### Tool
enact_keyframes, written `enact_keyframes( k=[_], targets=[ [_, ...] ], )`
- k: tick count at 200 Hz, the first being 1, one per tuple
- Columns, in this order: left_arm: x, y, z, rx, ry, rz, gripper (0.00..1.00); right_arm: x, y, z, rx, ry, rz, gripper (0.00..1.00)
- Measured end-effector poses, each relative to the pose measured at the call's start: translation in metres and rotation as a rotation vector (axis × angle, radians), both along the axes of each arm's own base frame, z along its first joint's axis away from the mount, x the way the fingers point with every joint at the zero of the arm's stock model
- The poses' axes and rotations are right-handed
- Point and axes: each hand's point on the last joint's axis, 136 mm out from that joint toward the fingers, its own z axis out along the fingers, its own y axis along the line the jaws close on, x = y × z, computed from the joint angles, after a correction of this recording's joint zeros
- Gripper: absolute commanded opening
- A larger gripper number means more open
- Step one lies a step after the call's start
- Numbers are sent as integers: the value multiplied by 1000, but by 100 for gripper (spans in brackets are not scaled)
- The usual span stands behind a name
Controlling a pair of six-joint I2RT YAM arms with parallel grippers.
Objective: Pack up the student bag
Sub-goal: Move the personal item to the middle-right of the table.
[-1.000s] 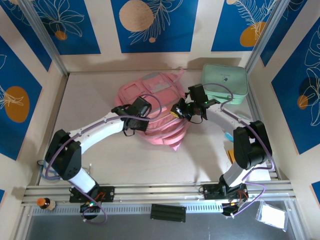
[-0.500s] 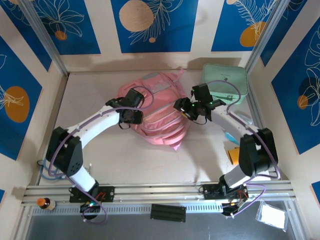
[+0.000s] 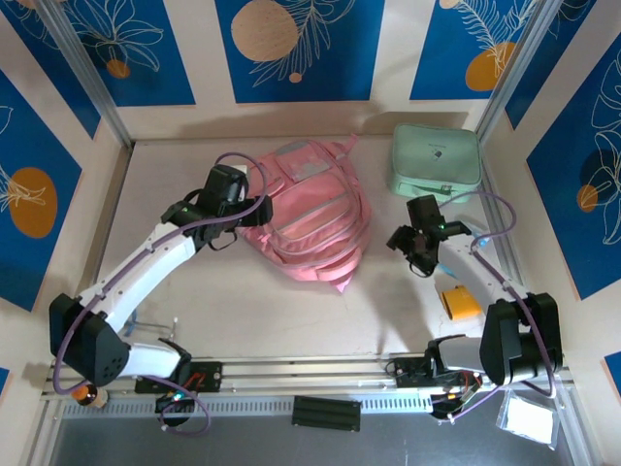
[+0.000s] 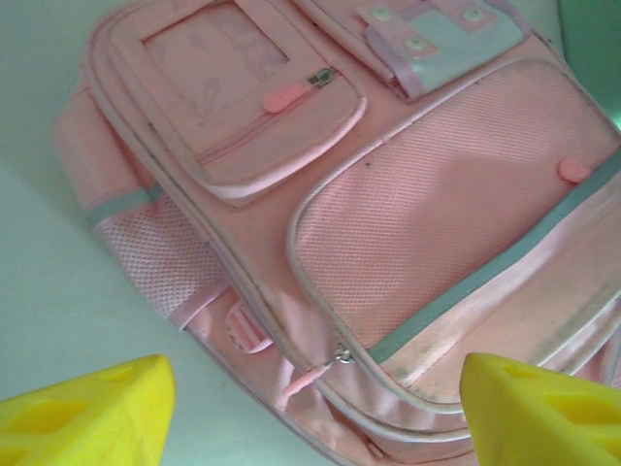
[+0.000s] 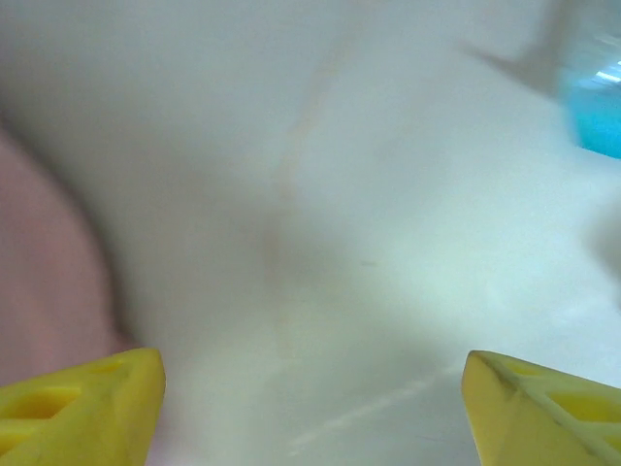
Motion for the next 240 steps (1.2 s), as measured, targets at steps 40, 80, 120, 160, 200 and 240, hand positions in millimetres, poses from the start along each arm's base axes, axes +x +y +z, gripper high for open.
enact_keyframes(
  k=[40,80,120,160,200,240],
  targets=[
    [5,-14,-8,-33,16,-43,86,-33,-50,-10,-27,51,-186,82],
    [9,-25,-13,-61,25,-78,87,-53,-93,-14,-18,49,-373,81],
    [12,-35,-29,-66,71,-105,88,-63,-114,-20,-2,60,-465,81],
    [14,-41,-31,-79,83,-122,88,-69,-124,-36,44,89,-523,81],
    [15,-44,-27,-92,78,-130,89,-61,-114,-45,102,93,-491,79],
    [14,-45,-27,-101,83,-135,100,-37,-65,-41,183,53,-345,79]
  ],
)
